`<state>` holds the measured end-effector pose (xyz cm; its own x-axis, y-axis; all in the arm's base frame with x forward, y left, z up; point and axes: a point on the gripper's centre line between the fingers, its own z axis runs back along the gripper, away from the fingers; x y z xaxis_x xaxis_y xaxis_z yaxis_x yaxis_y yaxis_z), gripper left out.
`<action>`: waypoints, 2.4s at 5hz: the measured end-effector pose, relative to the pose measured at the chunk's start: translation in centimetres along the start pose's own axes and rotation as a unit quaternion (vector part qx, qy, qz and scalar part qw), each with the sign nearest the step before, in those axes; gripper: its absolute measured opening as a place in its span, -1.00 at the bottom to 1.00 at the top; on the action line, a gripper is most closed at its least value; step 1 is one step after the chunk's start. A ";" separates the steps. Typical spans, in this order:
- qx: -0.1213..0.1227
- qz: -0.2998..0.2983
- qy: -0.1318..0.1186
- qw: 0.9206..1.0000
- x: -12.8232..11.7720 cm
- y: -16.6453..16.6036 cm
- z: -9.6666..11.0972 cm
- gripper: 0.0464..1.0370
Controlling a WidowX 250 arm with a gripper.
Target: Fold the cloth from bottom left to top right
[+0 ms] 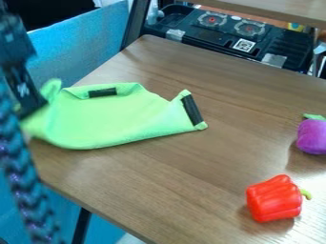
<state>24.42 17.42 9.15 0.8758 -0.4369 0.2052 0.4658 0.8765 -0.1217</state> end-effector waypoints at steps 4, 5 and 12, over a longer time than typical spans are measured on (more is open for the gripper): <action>-0.095 0.130 0.015 0.987 10.5 -3.4 0.8 -0.99; -0.098 0.132 0.003 0.986 13.4 -4.7 1.1 -0.99; -0.134 0.128 -0.011 0.983 19.3 -6.3 -3.4 0.93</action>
<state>38.82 2.73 10.62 0.9668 -0.2029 0.1553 0.2508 0.8705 -0.4235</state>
